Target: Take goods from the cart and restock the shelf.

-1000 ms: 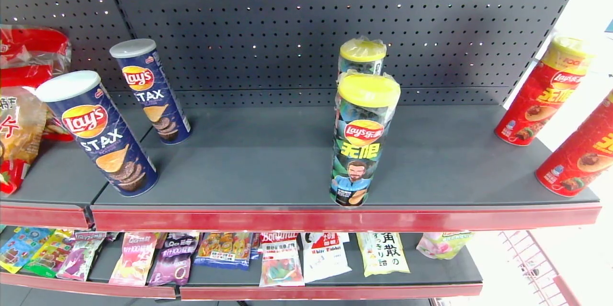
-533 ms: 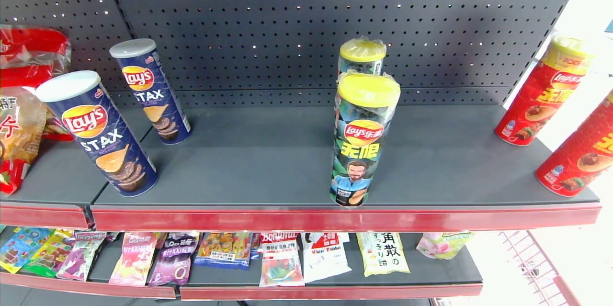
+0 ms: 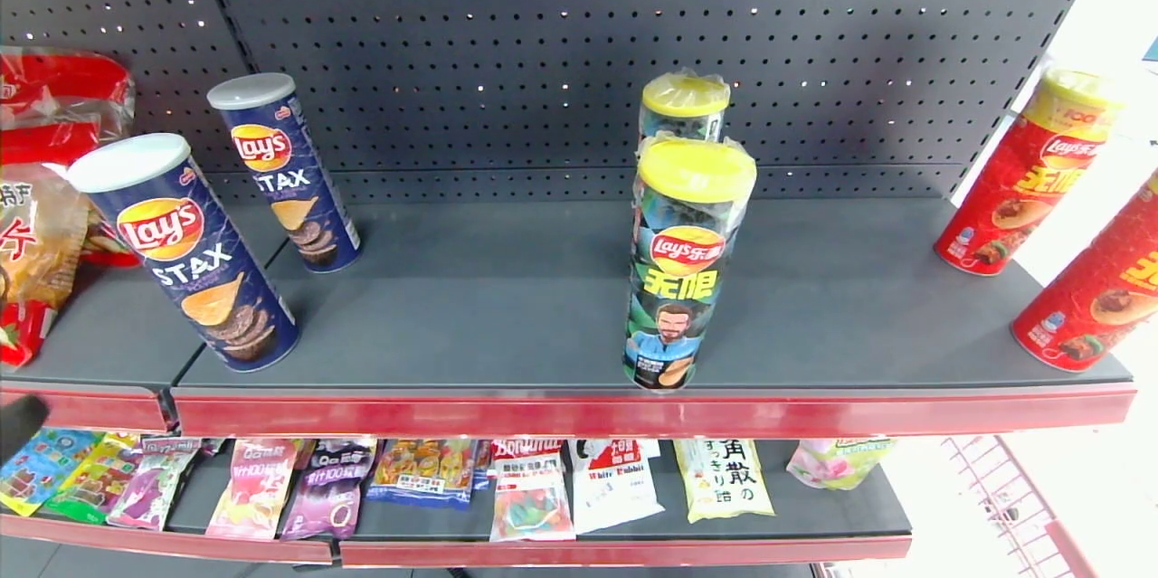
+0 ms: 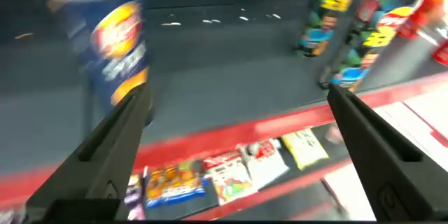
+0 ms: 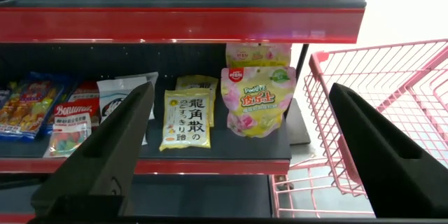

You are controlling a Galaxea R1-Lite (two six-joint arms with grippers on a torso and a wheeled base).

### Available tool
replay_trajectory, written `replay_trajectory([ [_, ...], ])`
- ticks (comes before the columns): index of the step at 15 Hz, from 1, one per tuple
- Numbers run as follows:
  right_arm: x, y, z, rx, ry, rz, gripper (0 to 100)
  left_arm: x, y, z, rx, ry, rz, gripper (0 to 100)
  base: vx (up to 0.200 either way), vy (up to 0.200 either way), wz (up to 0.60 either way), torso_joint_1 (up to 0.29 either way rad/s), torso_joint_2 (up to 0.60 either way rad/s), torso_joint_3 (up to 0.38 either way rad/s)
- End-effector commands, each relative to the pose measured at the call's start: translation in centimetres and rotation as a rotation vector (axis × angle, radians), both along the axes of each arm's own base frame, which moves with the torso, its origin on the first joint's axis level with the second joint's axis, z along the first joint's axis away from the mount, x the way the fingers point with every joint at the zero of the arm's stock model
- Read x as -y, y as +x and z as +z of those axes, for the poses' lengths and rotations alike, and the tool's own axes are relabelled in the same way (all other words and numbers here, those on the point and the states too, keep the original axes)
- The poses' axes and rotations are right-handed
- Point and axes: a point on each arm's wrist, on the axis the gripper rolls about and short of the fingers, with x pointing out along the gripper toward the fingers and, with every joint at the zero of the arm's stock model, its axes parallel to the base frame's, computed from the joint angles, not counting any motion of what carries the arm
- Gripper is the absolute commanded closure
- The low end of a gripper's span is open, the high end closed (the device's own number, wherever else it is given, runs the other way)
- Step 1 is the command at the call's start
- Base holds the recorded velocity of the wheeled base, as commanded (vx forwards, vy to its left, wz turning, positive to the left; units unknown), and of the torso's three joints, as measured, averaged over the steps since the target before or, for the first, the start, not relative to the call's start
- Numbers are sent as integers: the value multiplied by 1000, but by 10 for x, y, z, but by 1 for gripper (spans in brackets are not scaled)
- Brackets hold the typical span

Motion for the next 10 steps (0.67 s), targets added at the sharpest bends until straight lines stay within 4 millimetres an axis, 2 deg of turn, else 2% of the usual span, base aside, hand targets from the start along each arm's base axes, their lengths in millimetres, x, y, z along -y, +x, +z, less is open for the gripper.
replay_trajectory([
  [1, 0, 0, 0, 0, -1, 3, 0, 30, 106, 13, -159, 125, -252, 0, 0, 0, 0, 0, 0, 0],
  [4, 0, 0, 0, 0, 1, 0, 0, 63, 145, 2, -195, 241, -401, 0, 0, 0, 0, 0, 0, 0],
  [6, 0, 0, 0, 0, 2, 0, 0, 77, 169, -5, -203, 306, -446, 0, 0, 0, 0, 0, 0, 0],
  [9, 0, 0, 0, -2, 4, 2, 0, 95, 200, -22, -211, 406, -496, 0, 0, 0, 0, 0, 0, 0],
  [10, 0, 0, 0, 0, 4, 0, 0, 101, 203, -25, -209, 418, -518, 0, 0, 0, 0, 0, 0, 0],
])
